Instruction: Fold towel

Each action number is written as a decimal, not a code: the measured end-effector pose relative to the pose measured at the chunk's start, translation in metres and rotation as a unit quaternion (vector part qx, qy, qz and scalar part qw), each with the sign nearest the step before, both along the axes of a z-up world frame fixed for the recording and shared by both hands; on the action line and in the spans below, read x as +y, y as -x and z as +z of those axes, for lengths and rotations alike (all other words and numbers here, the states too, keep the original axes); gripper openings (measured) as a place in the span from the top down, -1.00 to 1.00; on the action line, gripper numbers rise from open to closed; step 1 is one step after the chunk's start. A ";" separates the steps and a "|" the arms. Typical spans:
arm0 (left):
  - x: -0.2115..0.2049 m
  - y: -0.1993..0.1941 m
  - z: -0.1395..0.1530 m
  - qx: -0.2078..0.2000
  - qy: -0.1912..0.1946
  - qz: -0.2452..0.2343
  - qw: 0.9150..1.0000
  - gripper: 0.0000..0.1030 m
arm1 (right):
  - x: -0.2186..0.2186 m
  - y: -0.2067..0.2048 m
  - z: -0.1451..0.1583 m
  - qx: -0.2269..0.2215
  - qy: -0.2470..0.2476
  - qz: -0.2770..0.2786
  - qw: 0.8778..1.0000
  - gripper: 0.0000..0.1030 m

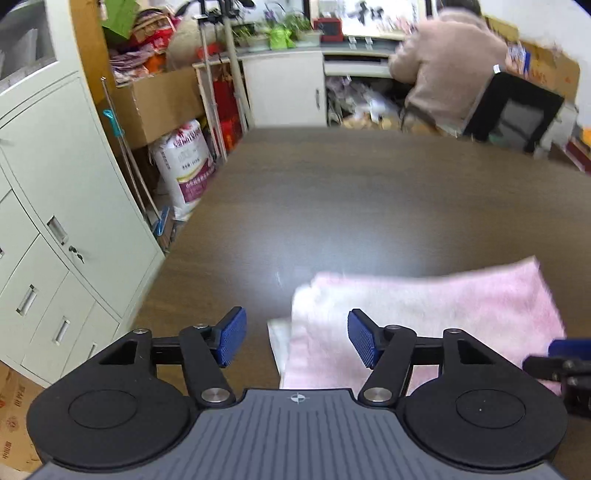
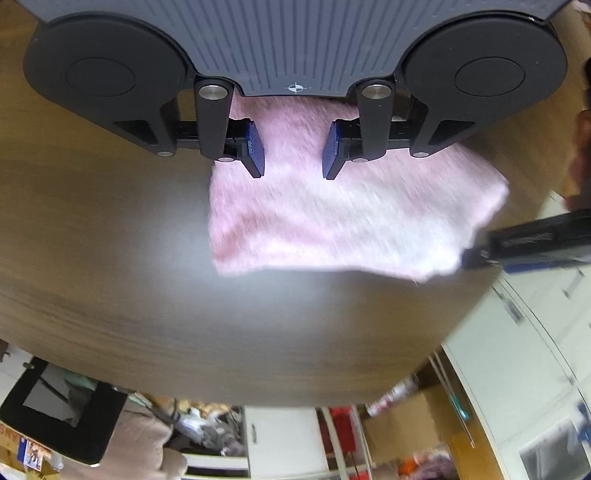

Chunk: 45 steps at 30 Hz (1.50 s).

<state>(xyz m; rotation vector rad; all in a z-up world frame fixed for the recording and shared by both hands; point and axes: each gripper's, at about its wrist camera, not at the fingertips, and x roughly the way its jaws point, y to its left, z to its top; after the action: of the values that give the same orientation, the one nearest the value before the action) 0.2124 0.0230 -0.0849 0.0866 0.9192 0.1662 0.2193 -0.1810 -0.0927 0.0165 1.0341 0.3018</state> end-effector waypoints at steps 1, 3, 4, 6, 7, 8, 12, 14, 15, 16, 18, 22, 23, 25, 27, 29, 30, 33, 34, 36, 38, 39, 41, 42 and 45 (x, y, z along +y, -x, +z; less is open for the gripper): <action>0.000 -0.002 -0.007 0.015 -0.007 0.002 1.000 -0.28 | -0.001 -0.001 -0.004 0.004 0.000 -0.007 1.000 0.29; 0.002 -0.004 -0.009 0.017 -0.006 0.004 1.000 -0.28 | 0.000 0.006 0.005 0.000 0.004 -0.015 1.000 0.28; 0.003 -0.003 -0.006 0.016 -0.004 0.006 1.000 -0.28 | 0.000 0.010 0.009 -0.003 0.005 -0.019 1.000 0.27; 0.003 -0.001 0.003 0.016 -0.004 0.008 1.000 -0.28 | 0.001 0.016 0.017 -0.008 0.009 -0.027 1.000 0.19; 0.003 0.003 0.010 0.014 -0.004 0.008 1.000 -0.31 | 0.001 0.020 0.022 -0.010 0.011 -0.032 0.999 0.04; 0.004 0.007 0.017 0.015 -0.002 0.009 1.000 -0.39 | 0.001 0.023 0.026 -0.012 0.012 -0.036 0.999 -0.08; 0.007 0.030 0.037 0.045 0.039 0.012 0.998 -0.51 | 0.002 0.037 0.043 -0.022 0.019 -0.052 0.998 -0.63; 0.007 0.044 0.045 0.062 0.055 0.008 0.997 -0.51 | 0.003 0.044 0.051 -0.027 0.022 -0.060 0.998 -0.81; 0.007 0.052 0.050 0.067 0.056 0.007 0.996 -0.51 | 0.003 0.047 0.055 -0.029 0.025 -0.064 0.997 -0.86; 0.005 0.063 0.055 0.070 0.054 0.005 0.996 -0.52 | 0.007 0.054 0.060 -0.027 0.039 -0.067 0.997 -0.87; 0.001 0.081 0.061 0.068 0.045 0.000 0.997 -0.52 | 0.012 0.069 0.069 -0.019 0.052 -0.075 0.996 -0.94; -0.005 0.111 0.075 0.073 0.039 -0.011 0.996 -0.52 | 0.016 0.099 0.081 0.001 0.047 -0.092 0.995 -0.97; -0.006 0.115 0.078 0.072 0.042 -0.012 0.996 -0.52 | 0.017 0.105 0.084 0.002 0.046 -0.097 0.994 -0.97; -0.006 0.128 0.085 0.063 0.045 -0.012 0.997 -0.52 | 0.019 0.119 0.090 0.002 0.050 -0.101 0.994 -0.97; -0.006 0.139 0.092 0.054 0.047 -0.015 0.997 -0.52 | 0.021 0.133 0.095 -0.006 0.053 -0.104 0.993 -0.98; -0.006 0.147 0.097 0.047 0.049 -0.018 0.998 -0.52 | 0.022 0.144 0.099 -0.012 0.052 -0.108 0.993 -0.98; -0.007 0.150 0.099 0.045 0.050 -0.019 0.998 -0.52 | 0.022 0.146 0.099 -0.013 0.052 -0.110 0.993 -0.99; -0.006 0.158 0.104 0.037 0.051 -0.020 0.998 -0.53 | 0.024 0.156 0.104 -0.017 0.056 -0.117 0.991 -0.99; -0.005 0.160 0.105 0.035 0.052 -0.021 0.998 -0.53 | 0.026 0.159 0.107 -0.019 0.060 -0.118 0.991 -0.99; -0.005 0.163 0.107 0.031 0.054 -0.020 0.998 -0.54 | 0.029 0.166 0.112 -0.025 0.065 -0.118 0.991 -0.99; -0.004 0.165 0.110 0.026 0.056 -0.021 0.998 -0.56 | 0.033 0.171 0.115 -0.032 0.071 -0.119 0.990 -0.99; -0.005 0.166 0.111 0.023 0.055 -0.021 0.998 -0.58 | 0.035 0.174 0.117 -0.036 0.075 -0.119 0.989 -0.99; -0.007 0.167 0.113 0.017 0.050 -0.022 0.998 -0.62 | 0.038 0.177 0.118 -0.038 0.081 -0.118 0.989 -0.99; -0.008 0.169 0.114 0.014 0.048 -0.022 0.998 -0.63 | 0.039 0.178 0.119 -0.040 0.084 -0.117 0.989 -0.99; -0.010 0.172 0.117 0.005 0.042 -0.022 0.999 -0.64 | 0.041 0.181 0.121 -0.042 0.089 -0.117 0.988 -0.99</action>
<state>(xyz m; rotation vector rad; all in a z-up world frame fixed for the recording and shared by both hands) 0.0407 0.0133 0.0326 0.0295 0.9320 0.0850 0.0383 -0.1404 0.0287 -0.0360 0.9624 -0.0048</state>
